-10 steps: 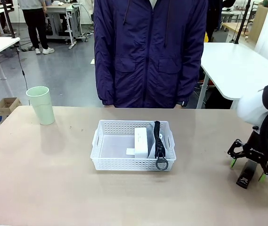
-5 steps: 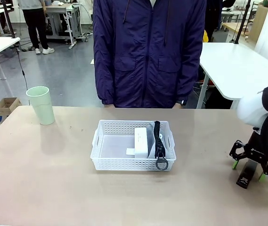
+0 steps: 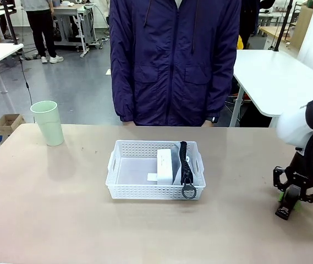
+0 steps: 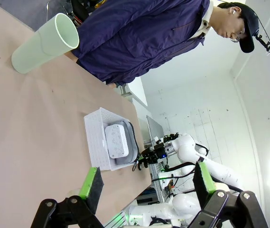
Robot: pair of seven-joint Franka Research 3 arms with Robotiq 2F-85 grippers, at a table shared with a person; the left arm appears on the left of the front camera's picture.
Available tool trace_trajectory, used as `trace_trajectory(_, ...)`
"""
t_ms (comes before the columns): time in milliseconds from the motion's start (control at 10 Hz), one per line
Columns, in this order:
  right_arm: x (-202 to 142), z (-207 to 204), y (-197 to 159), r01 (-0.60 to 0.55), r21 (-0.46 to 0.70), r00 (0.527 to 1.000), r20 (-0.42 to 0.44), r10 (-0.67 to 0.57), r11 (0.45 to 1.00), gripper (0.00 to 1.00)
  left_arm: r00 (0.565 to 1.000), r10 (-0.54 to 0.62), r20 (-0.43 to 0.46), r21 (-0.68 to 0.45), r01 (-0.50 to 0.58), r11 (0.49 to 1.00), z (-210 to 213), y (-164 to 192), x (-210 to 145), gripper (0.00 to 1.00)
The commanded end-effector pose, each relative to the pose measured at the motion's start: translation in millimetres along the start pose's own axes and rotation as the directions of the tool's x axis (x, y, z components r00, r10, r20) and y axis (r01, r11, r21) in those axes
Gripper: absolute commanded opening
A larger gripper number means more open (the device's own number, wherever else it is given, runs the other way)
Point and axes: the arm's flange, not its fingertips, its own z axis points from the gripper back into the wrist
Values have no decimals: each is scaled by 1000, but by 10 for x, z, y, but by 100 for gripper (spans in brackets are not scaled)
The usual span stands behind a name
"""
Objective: Efficiently arrange items inside the basket to fit them all.
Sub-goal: Pick up the Stapler and place it inside the Organizing basket.
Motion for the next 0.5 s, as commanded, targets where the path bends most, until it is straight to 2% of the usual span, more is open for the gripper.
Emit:
trace_trajectory(0, 6, -151, -11, 21, -19, 1000, 7, -21, 1000, 0, 1000, -19, 11, -21, 19, 1000, -12, -12, -11, 100)
trace_trajectory(400, -14, -126, -16, -10, -28, 1000, -2, 9, 1000, 0, 1000, -19, 11, -21, 19, 1000, -12, -12, -11, 100)
